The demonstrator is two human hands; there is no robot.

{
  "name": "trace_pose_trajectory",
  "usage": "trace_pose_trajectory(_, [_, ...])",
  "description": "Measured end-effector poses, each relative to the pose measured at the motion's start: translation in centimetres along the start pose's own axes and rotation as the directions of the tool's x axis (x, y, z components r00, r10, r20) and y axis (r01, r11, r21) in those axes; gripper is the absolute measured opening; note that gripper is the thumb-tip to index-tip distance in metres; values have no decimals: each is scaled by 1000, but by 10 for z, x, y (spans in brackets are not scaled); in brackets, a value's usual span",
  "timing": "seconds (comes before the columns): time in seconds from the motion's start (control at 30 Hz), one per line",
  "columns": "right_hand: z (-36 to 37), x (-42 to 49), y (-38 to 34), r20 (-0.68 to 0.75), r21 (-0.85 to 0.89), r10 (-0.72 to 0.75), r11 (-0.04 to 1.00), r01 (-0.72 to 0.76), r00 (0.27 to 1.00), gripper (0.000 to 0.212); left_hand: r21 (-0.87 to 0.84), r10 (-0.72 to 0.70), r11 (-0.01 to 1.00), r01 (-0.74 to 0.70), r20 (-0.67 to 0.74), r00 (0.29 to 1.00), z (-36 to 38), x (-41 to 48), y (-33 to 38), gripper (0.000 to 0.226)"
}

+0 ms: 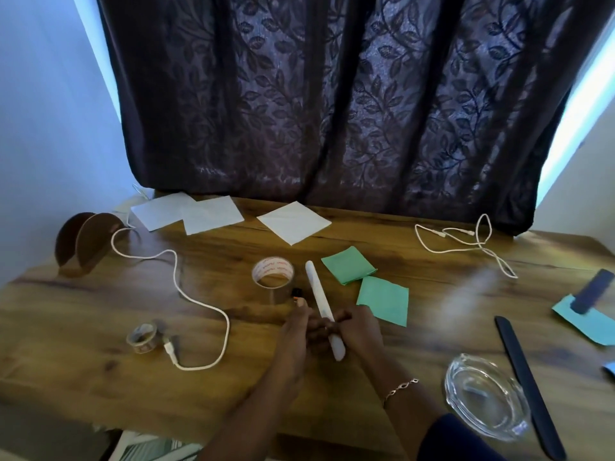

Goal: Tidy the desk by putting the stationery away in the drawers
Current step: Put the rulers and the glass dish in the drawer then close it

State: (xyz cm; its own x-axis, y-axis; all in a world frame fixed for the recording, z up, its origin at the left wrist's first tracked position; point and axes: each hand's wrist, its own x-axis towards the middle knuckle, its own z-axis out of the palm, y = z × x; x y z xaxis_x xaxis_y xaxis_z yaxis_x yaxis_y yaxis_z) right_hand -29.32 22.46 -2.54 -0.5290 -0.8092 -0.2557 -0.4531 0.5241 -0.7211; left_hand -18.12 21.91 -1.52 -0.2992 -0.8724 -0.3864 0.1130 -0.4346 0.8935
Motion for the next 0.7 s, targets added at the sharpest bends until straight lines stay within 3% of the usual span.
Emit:
trace_pose_trajectory(0.13, [-35,-22,19,14,63,-30,998,29,999,13,143,71,986,-80,67,995,21,-22,-9,38])
trace_pose_trajectory(0.2, [-56,-36,31,-44,94,-41,995,45,998,9,193,124,970,-148,134,983,35,-32,-15,41])
trace_pose_trajectory(0.27, [-80,-53,50,-131,90,-43,994,56,990,14,359,218,890,-281,206,954,51,-40,-24,29])
trace_pose_trajectory(0.37, [-119,-74,86,-272,50,-46,997,62,961,15,644,327,609,-463,329,886,74,-46,-42,32])
trace_pose_trajectory(0.47, [-156,-86,123,-433,-146,-81,989,19,898,10,744,398,325,-584,453,798,91,-45,-58,42])
trace_pose_trajectory(0.57, [-186,-92,159,-546,-366,-158,928,-65,823,5,837,318,27,-546,511,799,107,-43,-71,49])
trace_pose_trajectory(0.7, [-199,-87,191,-563,-533,-230,835,-136,794,8,879,223,-159,-449,475,851,114,-42,-81,54])
